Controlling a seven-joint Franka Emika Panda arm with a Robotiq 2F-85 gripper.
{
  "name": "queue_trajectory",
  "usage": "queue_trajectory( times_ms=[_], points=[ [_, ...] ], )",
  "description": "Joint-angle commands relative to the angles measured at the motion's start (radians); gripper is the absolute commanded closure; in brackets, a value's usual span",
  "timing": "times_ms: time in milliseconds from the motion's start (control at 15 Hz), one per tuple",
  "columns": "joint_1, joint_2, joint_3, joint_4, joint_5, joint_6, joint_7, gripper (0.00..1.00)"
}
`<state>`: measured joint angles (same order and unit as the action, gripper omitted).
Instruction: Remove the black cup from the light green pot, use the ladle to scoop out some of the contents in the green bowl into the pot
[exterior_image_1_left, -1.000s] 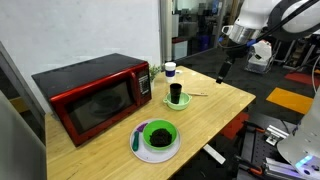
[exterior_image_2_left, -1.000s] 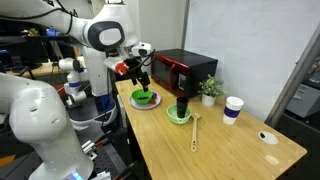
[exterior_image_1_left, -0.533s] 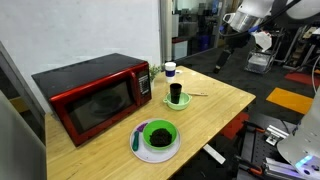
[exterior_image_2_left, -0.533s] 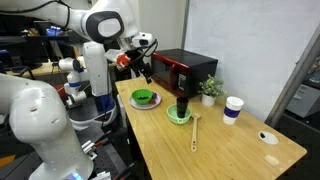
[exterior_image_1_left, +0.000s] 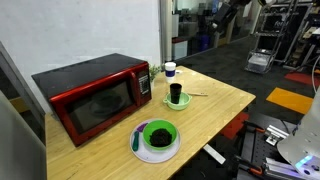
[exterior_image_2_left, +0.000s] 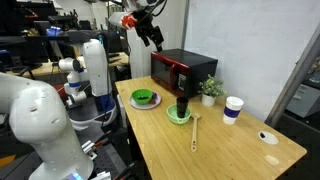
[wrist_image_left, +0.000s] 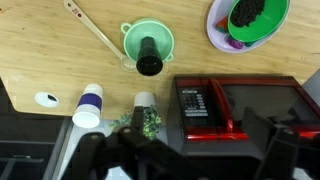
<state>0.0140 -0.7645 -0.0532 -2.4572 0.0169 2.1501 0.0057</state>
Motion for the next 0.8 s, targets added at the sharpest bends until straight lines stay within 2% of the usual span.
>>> queue_trajectory(
  times_ms=[0, 467, 733],
  points=[
    [-0.023, 0.184, -0.013, 0.191, 0.016, -0.070, 0.016, 0.00],
    [-0.054, 0.481, -0.045, 0.447, 0.013, -0.153, 0.047, 0.00],
    [-0.067, 0.626, -0.061, 0.539, 0.014, -0.164, 0.033, 0.00]
  ],
)
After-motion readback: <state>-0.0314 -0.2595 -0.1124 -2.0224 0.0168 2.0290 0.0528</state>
